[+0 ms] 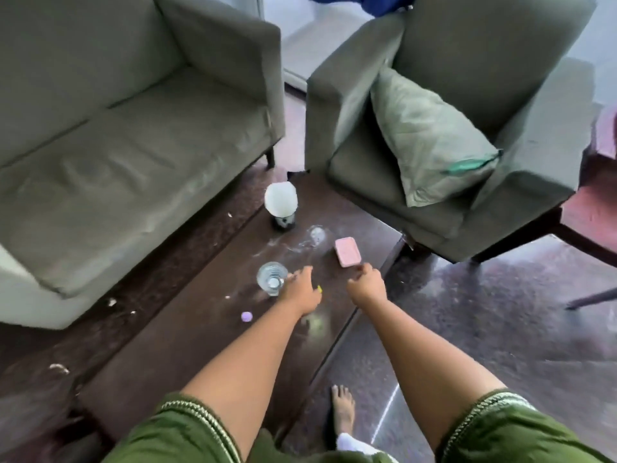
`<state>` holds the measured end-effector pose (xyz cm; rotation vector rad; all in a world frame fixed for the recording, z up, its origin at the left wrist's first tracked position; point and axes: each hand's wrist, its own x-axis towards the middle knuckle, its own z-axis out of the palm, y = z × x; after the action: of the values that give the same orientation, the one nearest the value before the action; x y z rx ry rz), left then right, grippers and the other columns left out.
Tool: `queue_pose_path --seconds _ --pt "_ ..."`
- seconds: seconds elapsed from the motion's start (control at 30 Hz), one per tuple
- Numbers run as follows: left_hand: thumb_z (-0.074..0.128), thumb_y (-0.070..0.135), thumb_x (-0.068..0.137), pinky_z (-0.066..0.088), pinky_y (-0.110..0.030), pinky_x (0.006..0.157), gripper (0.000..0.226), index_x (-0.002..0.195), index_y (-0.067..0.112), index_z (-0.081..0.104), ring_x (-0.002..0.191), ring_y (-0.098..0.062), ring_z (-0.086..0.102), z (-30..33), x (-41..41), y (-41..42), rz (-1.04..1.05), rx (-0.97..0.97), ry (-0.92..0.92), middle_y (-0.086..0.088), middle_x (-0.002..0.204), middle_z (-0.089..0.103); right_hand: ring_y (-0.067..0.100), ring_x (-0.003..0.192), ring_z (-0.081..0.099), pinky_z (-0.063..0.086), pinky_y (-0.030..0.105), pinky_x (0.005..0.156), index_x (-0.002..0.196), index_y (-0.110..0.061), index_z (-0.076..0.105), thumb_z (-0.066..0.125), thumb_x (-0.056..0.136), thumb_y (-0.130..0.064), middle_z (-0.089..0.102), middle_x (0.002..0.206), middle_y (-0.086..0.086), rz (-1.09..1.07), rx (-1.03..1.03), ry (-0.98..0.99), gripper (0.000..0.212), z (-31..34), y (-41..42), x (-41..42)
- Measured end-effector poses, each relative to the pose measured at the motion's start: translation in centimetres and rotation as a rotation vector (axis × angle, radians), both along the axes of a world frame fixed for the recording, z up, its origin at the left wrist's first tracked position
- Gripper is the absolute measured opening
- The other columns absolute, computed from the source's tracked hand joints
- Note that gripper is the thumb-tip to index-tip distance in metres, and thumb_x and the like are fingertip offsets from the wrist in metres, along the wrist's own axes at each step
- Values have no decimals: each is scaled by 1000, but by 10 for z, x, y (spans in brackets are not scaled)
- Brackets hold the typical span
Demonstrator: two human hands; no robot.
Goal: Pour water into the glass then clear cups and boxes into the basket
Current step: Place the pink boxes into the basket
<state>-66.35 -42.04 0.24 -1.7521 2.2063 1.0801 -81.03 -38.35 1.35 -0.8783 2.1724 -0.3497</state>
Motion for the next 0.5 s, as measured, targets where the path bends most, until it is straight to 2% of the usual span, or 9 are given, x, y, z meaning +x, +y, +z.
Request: queue_pose_path --seconds 0.17,0.3,0.37,0.43,0.5 --pt "52 19 95 21 -33 113 64 147 0 22 140 -31 31 -60 -94 -64 17 0 11 -21 151 31 35 120 53 41 35 103 127 -7 51 58 89 -20 52 131 21 -92 39 -73 42 -69 -61 -64" --pt "47 13 95 21 -37 118 63 150 5 16 145 -29 20 -106 -124 -110 -47 -16 -5 -12 161 10 32 128 49 39 30 101 142 -9 35 58 91 -28 47 141 17 -134 122 -193 59 -112 -85 -81" --pt "45 9 94 22 -39 118 66 152 9 12 147 -27 17 -124 -132 -126 -64 3 -15 -7 162 4 33 129 48 38 29 99 146 -7 29 54 95 -27 47 143 17 -155 155 -265 61 -132 -93 -84" --pt "44 7 94 18 -37 119 69 153 10 8 148 -27 13 -137 -137 -134 -97 52 -43 -7 162 1 33 127 50 39 29 94 145 -5 28 51 97 -24 49 140 17 -163 175 -300 56 -145 -101 -85" --pt "42 7 95 19 -34 118 65 152 8 12 146 -30 19 -146 -139 -136 -120 117 -54 -11 161 5 31 122 53 38 26 81 140 -6 35 50 96 -18 54 136 15 -169 174 -304 48 -152 -107 -86"
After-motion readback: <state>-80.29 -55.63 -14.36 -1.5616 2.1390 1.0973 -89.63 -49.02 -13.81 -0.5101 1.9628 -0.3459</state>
